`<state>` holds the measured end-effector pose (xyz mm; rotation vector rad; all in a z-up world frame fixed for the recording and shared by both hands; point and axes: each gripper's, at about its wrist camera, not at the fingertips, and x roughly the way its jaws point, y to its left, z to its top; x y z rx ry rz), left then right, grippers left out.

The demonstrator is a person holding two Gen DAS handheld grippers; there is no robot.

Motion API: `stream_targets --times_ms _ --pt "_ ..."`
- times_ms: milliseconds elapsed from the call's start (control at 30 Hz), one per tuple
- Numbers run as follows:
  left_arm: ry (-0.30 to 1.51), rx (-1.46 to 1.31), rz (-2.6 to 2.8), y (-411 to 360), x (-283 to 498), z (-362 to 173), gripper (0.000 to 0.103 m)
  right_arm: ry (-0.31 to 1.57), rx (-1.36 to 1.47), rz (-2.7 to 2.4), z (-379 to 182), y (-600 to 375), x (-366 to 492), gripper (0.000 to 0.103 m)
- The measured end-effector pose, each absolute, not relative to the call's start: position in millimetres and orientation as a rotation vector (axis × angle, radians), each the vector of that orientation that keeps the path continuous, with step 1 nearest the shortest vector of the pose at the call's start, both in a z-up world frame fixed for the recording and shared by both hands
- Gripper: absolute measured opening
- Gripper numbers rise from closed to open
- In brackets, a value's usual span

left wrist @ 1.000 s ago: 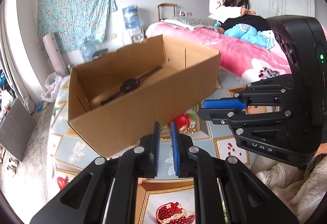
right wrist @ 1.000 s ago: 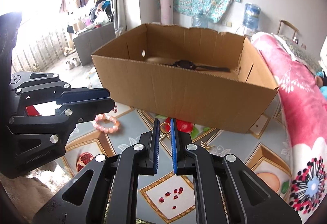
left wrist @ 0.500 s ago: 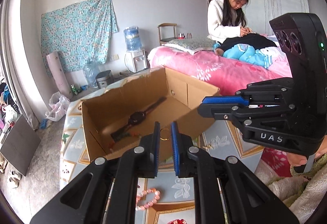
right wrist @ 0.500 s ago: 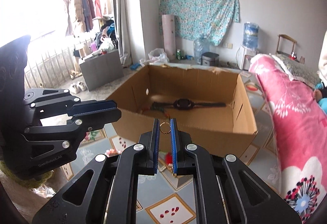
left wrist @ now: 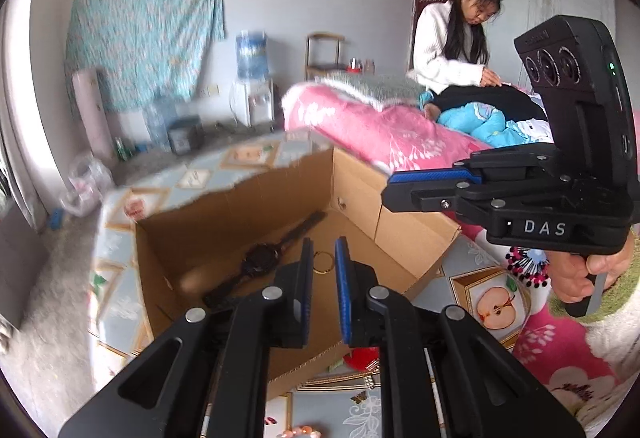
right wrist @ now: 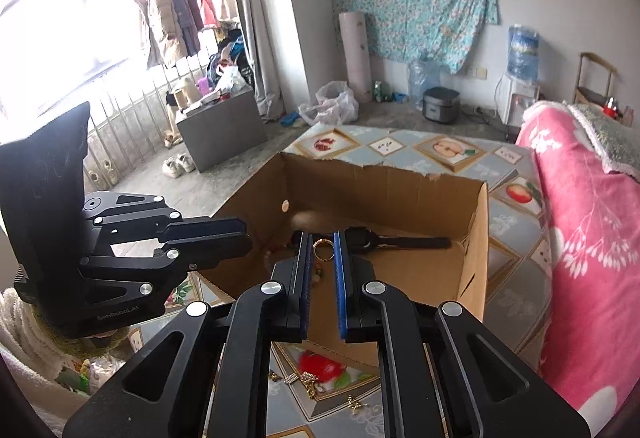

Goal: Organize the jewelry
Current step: 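Lift both tools with the gold pieces and carry them over the box, then open both tools to drop the gold pieces into the box, then withdraw both tools from the box toward the remaining gold charms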

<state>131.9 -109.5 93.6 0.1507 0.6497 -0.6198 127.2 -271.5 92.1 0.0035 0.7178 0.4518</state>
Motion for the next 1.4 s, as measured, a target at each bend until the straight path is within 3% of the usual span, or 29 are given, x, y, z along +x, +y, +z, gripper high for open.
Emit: stream_targets --times_ms 267,433,600,967,1033,1233,1300,1400 --pt "0.963 -0.011 -0.657 -114.1 208.3 43.0 0.011 1.034 0.061 0.497 40.2 -269.1 205.8 0.009" --pt "1.113 -0.087 -0.664 -123.5 235.0 21.7 0.011 1.097 0.038 0.465 24.8 -265.8 218.9 0.015" --pt "1.134 -0.118 -0.660 -123.8 241.0 12.9 0.021 1.058 0.045 0.441 26.4 -275.9 217.6 0.023" --pt "1.017 -0.132 -0.628 -103.3 226.9 41.5 0.021 0.916 0.118 0.398 62.4 -293.7 182.5 0.029" --pt "0.984 -0.129 -0.627 -96.9 215.7 50.5 0.022 0.867 0.142 0.403 69.5 -294.2 165.7 0.038" --pt "0.862 -0.091 -0.583 -72.6 175.0 70.8 0.043 0.732 0.207 0.372 78.3 -291.5 118.6 0.063" --pt "0.839 -0.081 -0.554 -64.2 159.8 74.4 0.056 0.698 0.219 0.363 79.1 -287.8 104.3 0.066" --pt "0.809 -0.058 -0.503 -54.1 138.2 76.7 0.067 0.662 0.232 0.366 77.1 -282.2 84.8 0.070"
